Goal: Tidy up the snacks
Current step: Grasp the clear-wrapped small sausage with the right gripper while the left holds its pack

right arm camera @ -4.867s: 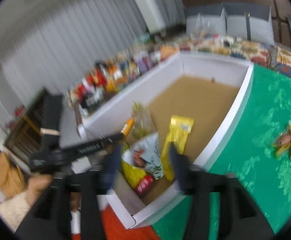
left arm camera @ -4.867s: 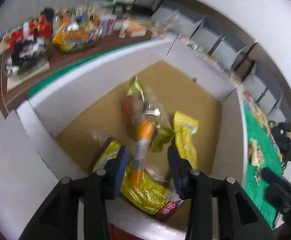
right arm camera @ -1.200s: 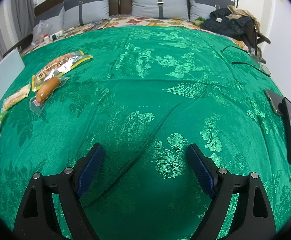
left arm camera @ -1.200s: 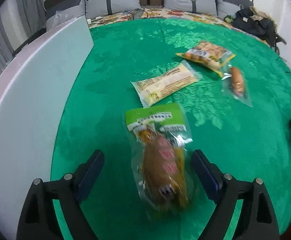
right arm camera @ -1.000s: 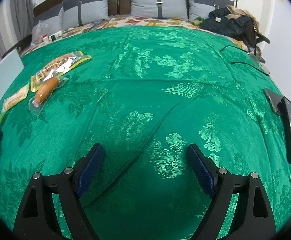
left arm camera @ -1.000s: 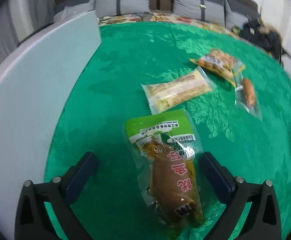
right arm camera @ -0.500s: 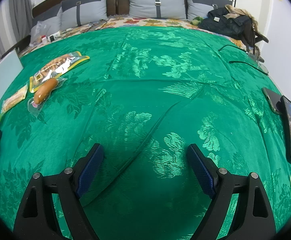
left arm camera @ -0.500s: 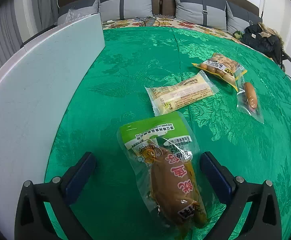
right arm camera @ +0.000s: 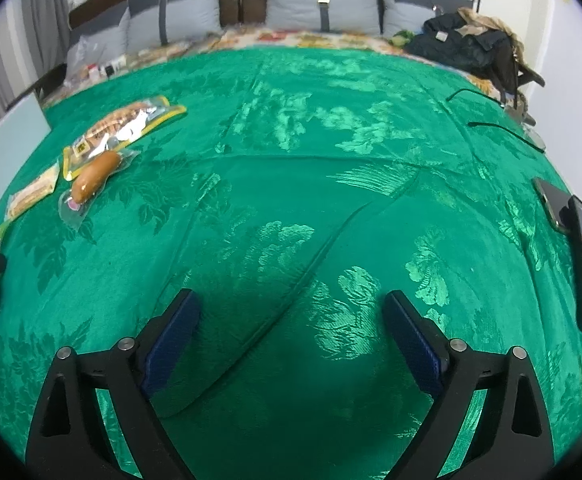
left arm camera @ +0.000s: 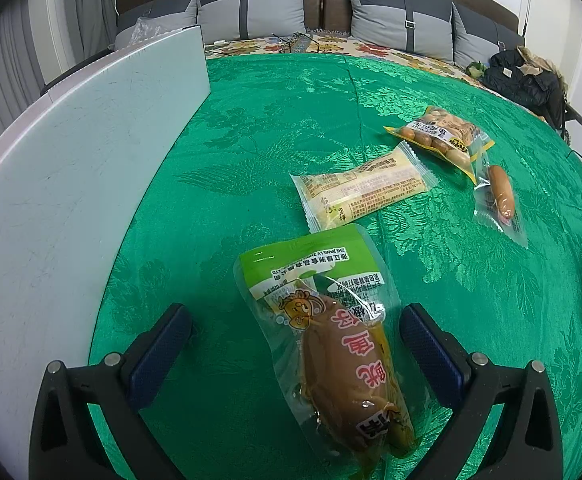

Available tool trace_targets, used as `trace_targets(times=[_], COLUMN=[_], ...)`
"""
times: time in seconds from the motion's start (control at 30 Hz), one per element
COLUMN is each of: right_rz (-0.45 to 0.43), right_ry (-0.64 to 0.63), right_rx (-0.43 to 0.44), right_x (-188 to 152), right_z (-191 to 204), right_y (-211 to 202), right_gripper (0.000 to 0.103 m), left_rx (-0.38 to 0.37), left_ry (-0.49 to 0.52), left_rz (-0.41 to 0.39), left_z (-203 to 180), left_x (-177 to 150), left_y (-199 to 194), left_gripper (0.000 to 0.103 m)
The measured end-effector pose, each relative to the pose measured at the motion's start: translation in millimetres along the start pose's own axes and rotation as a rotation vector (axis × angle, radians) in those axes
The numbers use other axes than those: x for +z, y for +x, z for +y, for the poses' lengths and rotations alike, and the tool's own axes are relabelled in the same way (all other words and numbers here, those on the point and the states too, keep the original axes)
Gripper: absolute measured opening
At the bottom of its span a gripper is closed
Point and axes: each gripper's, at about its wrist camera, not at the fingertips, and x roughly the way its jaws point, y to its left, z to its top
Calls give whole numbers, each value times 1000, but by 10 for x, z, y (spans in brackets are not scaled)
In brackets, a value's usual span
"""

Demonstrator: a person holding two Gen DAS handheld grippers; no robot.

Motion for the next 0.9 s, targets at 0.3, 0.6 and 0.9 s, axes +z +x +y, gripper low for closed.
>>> trace_targets(times=[0.3,0.6,0.9], right_rz=[93,114,141], right_ry=[-29,-86,-224], right_rx=[238,107,190], right_x=[816,889,553], right_z=[1161,1468,1056], right_y=[168,389,39], right_gripper=[91,39,33], left_rx=[0,-1,-1], left_ry=[0,-1,-1], left_rz=[0,0,0], left_z=[2,11,12], left_x=[0,-9,-3], left_y=[1,-22,-22], left_gripper=[103,103,103])
